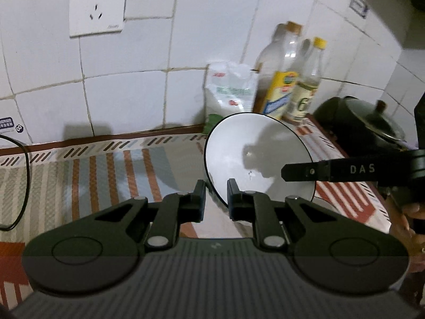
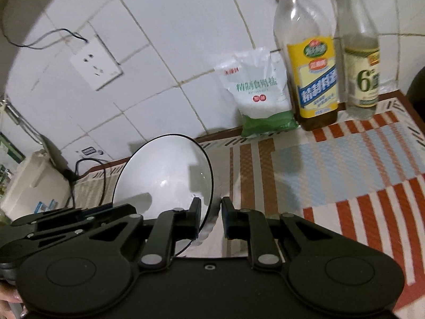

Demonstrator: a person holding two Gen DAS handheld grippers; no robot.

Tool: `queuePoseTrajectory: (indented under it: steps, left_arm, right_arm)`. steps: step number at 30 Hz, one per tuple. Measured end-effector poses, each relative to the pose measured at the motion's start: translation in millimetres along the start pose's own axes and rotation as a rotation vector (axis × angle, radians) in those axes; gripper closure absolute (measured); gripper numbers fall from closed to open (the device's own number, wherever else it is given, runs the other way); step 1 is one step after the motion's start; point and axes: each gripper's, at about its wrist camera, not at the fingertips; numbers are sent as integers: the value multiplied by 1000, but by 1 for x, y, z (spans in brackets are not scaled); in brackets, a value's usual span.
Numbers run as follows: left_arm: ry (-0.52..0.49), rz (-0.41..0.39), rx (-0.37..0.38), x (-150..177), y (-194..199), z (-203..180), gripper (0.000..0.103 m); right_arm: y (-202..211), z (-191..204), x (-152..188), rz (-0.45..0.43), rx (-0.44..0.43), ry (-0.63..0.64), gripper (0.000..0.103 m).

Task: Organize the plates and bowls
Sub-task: 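Carry the white bowl over the two stacked bowls with both grippers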

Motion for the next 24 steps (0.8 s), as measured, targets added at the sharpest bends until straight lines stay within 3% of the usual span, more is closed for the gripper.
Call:
queuePoseTrajectory:
  steps: [11,24]
  left_arm:
    - [-30,26,43,21,47,-47,88]
    - [-41,141,63,40,18,-81,88]
  right_arm:
    - [67,0,38,-41,42,4,83]
    - [79,-40,68,-57,79,-58,83]
Point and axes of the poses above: each gripper's, at about its wrist camera, not at the fingertips, and y roughly against the way its jaws point, z to its left, x to its underside, and after that the axes turned 5 degrees about y, right-handed
